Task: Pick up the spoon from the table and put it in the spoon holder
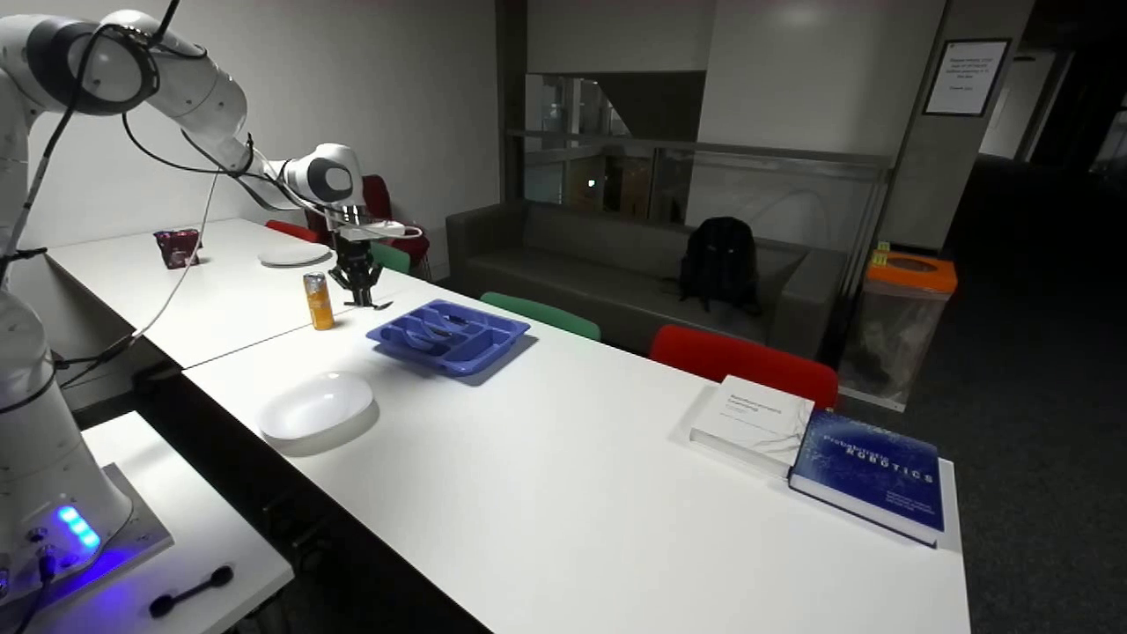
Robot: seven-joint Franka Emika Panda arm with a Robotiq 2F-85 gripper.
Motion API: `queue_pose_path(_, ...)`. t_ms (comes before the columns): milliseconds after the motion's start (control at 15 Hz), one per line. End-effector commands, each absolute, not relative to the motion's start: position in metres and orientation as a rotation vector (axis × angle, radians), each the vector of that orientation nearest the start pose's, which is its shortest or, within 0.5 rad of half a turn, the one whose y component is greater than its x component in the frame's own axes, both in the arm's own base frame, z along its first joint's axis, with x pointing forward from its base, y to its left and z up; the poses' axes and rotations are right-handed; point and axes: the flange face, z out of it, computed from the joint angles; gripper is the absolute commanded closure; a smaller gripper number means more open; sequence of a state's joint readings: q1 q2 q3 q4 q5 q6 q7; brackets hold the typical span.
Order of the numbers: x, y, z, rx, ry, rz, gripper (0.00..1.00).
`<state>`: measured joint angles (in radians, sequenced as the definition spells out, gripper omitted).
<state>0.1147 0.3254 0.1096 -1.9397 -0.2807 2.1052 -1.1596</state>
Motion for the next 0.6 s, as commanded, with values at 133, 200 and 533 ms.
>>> queue_pose_path(133,0.632,0.114,0.308,-2.184,-2.371,0.319,0.97)
queue_pose_path(200,0.639,0.112,0.305,-2.169,-2.382,0.310,0.97)
queue_pose_path(533,0.670,0.107,0.300,-2.115,-2.409,0.261,0.97)
